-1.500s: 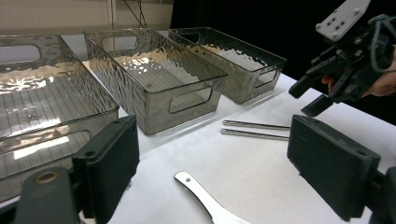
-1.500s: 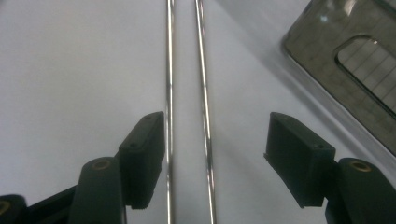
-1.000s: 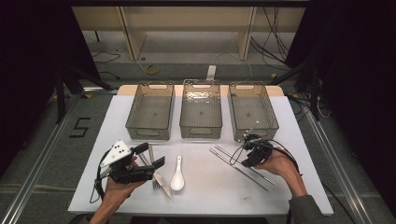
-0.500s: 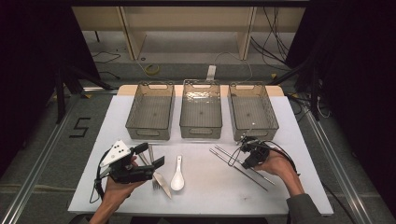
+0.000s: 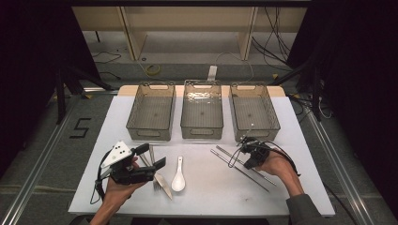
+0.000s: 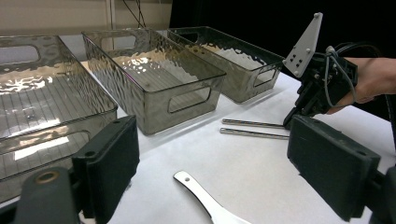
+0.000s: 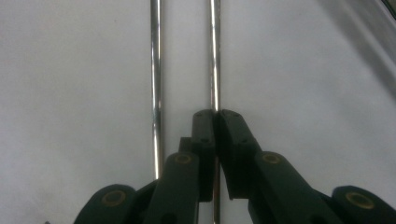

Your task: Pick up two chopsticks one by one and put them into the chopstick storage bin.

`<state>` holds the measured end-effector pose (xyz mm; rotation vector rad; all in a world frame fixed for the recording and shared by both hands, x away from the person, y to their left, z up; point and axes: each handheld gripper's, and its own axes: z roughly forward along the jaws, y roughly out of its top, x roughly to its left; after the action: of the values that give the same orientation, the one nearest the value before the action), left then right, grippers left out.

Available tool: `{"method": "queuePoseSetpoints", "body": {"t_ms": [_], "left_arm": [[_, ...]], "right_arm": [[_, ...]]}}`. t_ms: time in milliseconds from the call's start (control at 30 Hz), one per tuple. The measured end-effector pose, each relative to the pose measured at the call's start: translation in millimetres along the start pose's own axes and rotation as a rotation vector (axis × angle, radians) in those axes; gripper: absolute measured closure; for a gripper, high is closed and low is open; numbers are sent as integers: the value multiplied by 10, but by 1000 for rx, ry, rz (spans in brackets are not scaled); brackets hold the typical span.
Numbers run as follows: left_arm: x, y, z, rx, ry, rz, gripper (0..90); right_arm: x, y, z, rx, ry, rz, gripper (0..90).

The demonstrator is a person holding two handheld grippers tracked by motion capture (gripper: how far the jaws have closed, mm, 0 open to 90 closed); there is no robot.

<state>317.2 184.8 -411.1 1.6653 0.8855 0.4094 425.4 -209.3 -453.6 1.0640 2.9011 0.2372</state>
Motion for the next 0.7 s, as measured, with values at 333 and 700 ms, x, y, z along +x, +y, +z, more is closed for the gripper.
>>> {"method": "queuePoseSetpoints", "body": {"t_ms": [333, 700], "left_arm": [[1, 0, -4, 0, 3, -1, 163], [4, 2, 0, 4, 4, 0, 164]], "right_arm": [[22, 40, 2, 28, -14, -35, 865], [57, 22, -174, -26, -35, -88, 869]]}}
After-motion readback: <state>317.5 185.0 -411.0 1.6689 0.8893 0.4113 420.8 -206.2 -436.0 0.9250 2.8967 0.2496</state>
